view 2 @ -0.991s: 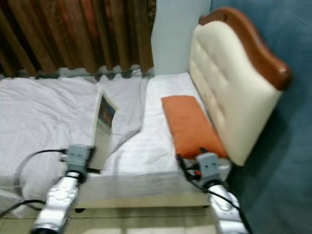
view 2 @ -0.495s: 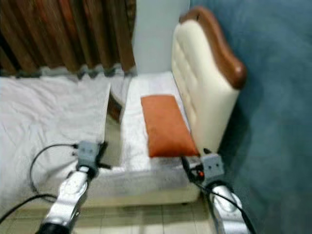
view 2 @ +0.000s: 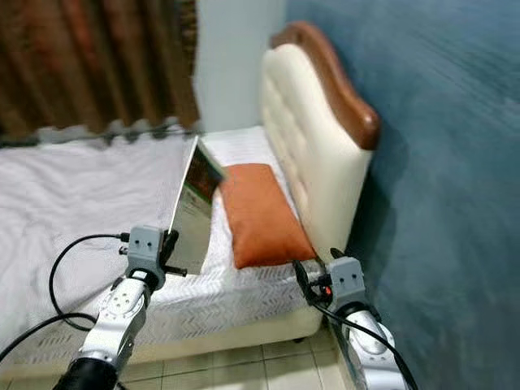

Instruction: Clean up the room

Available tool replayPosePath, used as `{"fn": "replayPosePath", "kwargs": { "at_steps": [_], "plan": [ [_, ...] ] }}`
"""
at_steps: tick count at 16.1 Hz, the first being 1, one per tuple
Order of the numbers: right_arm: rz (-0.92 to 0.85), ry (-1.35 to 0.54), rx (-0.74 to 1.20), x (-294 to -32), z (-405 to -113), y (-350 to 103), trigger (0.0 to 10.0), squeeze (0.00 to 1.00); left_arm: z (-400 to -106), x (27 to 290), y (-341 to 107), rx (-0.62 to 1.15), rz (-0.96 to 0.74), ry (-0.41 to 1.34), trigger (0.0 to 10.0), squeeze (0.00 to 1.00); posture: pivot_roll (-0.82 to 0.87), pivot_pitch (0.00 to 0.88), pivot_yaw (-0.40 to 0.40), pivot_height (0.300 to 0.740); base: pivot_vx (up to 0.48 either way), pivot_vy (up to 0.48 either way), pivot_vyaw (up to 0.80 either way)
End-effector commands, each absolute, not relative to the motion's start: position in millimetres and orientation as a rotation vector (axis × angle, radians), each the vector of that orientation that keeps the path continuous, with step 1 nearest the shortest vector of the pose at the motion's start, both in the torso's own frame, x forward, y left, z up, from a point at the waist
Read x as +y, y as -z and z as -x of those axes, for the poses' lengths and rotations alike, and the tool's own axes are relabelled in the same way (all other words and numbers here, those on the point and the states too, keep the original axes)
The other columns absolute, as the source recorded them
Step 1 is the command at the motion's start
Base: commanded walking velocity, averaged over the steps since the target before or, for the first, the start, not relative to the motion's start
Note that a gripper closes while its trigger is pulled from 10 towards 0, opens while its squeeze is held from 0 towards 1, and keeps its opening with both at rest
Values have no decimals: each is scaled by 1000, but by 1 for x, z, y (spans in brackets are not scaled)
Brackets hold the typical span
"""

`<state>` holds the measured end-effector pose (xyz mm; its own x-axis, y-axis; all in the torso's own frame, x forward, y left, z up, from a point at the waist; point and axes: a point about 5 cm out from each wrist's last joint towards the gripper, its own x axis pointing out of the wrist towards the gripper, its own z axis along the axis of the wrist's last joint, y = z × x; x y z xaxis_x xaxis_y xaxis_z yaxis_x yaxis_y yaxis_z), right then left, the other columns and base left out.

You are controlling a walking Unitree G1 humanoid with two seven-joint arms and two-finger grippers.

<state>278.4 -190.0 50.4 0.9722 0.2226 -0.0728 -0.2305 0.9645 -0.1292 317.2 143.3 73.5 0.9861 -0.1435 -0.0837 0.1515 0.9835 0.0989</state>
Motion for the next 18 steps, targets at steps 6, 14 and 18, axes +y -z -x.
{"fn": "replayPosePath", "kwargs": {
  "at_steps": [6, 14, 18],
  "plan": [
    [128, -252, 54, -187, -278, -52, 10000, 0, -324, 145, -89, -1, -102, 124, 10000, 0, -40, 0, 36, 740, 433, 0, 0],
    [87, -308, 58, -179, -275, -50, 10000, 0, -335, 128, -102, -38, -103, 197, 10000, 0, -44, 0, 40, 740, 437, 0, 0],
    [86, -321, 66, -180, -270, -50, 10000, 0, -344, 125, -124, -107, -32, 177, 10000, 0, -59, 0, 34, 740, 341, 0, 0]
  ]
}}
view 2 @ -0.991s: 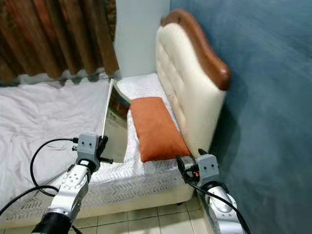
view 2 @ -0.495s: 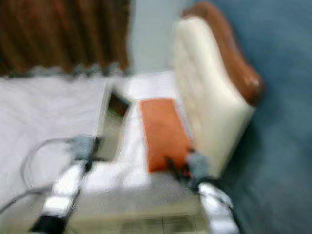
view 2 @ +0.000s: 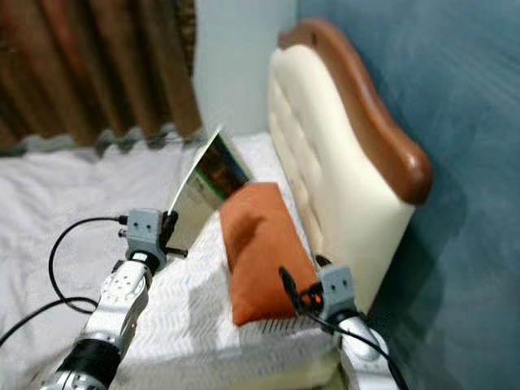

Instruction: Clean up the room

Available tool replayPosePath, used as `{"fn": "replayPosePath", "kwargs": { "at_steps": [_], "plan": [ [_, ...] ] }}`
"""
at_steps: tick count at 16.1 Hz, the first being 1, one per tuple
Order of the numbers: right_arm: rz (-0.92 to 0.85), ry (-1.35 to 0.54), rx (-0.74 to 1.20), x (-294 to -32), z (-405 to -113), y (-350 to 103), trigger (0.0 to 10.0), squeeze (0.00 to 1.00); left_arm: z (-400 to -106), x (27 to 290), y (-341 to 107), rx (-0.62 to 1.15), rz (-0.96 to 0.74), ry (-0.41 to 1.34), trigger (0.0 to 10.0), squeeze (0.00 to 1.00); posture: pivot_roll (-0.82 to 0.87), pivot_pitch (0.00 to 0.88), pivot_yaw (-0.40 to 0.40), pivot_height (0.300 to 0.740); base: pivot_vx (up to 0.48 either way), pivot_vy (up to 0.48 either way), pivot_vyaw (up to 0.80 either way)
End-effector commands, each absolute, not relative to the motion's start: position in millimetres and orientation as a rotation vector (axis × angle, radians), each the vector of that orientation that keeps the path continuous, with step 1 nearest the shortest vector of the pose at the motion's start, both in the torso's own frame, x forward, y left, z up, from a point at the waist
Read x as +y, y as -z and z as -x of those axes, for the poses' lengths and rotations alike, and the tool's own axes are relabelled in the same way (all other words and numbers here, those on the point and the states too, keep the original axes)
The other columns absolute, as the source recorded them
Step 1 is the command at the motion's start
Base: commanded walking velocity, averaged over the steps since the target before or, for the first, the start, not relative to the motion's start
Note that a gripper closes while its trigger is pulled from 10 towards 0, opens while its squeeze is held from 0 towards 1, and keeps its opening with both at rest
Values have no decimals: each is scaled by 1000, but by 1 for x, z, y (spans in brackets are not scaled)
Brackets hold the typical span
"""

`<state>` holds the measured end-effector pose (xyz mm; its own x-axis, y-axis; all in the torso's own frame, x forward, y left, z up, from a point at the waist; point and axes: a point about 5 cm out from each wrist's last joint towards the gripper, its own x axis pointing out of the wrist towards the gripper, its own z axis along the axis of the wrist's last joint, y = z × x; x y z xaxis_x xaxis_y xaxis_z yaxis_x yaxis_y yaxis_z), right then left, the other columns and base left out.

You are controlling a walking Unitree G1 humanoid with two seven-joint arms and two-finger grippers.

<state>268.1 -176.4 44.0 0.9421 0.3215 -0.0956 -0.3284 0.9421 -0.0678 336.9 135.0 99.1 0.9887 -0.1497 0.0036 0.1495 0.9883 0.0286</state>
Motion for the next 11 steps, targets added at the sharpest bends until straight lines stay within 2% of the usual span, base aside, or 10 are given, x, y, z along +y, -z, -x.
{"fn": "replayPosePath", "kwargs": {
  "at_steps": [1, 2, 4, 6, 8, 11],
  "plan": [
    [89, -331, 67, -181, -268, -50, 10000, 0, -348, 122, -130, -106, 56, 193, 10000, 0, -67, 2, 20, 740, 0, 0, 0],
    [93, -346, 71, -182, -266, -51, 10000, 0, -354, 124, -132, -86, 176, 191, 10000, 0, -69, 10, 6, 740, 0, 0, 0],
    [106, -383, 96, -183, -261, -49, 10000, 0, -371, 136, -124, 17, 272, 114, 10000, 0, -85, 29, -28, 740, 0, 0, 0],
    [119, -407, 106, -183, -259, -49, 10000, 0, -382, 133, -143, -24, 233, 113, 10000, 0, -82, 27, -35, 740, 0, 0, 0],
    [125, -414, 115, -183, -261, -49, 10000, 0, -390, 123, -165, -69, 292, 180, 10000, 0, -80, 21, -32, 740, 0, 0, 0],
    [126, -417, 118, -182, -261, -50, 10000, 0, -384, 140, -136, 26, 385, 142, 10000, 0, -82, 21, -28, 740, 0, 0, 0]
  ]
}}
